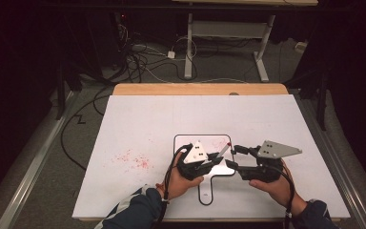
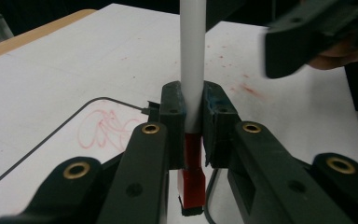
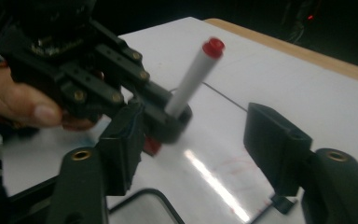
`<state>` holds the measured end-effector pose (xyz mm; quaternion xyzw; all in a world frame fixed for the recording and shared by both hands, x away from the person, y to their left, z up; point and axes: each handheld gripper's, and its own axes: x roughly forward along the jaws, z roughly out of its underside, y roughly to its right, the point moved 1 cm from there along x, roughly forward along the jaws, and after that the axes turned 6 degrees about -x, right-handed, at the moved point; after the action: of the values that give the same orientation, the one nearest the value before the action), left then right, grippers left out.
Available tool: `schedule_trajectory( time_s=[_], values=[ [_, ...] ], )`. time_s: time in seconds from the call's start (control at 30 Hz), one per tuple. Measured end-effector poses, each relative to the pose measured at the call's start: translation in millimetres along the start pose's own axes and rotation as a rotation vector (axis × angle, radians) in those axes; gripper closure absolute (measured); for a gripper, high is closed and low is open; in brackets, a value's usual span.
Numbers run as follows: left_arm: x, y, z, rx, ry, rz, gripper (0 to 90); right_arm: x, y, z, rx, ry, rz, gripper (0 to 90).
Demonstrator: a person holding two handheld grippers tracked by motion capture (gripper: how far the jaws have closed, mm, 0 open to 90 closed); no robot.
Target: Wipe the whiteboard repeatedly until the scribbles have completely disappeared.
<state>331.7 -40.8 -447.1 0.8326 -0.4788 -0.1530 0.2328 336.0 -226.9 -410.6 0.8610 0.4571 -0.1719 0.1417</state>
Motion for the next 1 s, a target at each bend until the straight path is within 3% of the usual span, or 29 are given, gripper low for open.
schedule_trajectory(
  time_s=[0.1, 0.33, 0.47, 0.6, 0.73, 0.8, 0.93, 1.0],
  values=[
    [1.6, 0.5, 2.1, 0.003, -0.004, -0.002, 78.2, 7.9, -0.4, -6.3, 0.013, 0.020, -0.033, 51.7],
    [5.6, -2.4, 3.8, 0.000, 0.007, -0.026, 78.0, 15.4, -4.4, -10.5, -0.009, 0.022, -0.017, 77.6],
    [11.6, -4.9, 4.5, -0.001, 0.020, -0.053, 75.8, 22.2, -5.8, -11.7, -0.023, 0.008, -0.019, 81.1],
    [10.6, -11.6, 1.3, 0.018, 0.027, -0.111, 61.5, 27.3, -6.0, -11.9, -0.048, -0.026, 0.014, 81.2],
    [-3.6, -20.4, -5.0, 0.061, 0.038, -0.177, 42.1, 24.3, 1.9, -9.0, -0.048, -0.050, 0.057, 81.2],
    [-15.3, -25.1, -11.5, 0.054, 0.050, -0.178, 33.4, 22.9, 5.0, -6.2, -0.069, -0.077, 0.089, 81.3],
    [-42.7, -35.2, -22.9, 0.079, 0.088, -0.222, 23.8, 22.4, 9.0, 1.8, -0.079, -0.138, 0.110, 81.3],
    [-57.8, -41.4, -24.5, 0.114, 0.094, -0.274, 22.1, 19.6, 10.7, 3.9, -0.082, -0.131, 0.109, 81.3]
  ],
)
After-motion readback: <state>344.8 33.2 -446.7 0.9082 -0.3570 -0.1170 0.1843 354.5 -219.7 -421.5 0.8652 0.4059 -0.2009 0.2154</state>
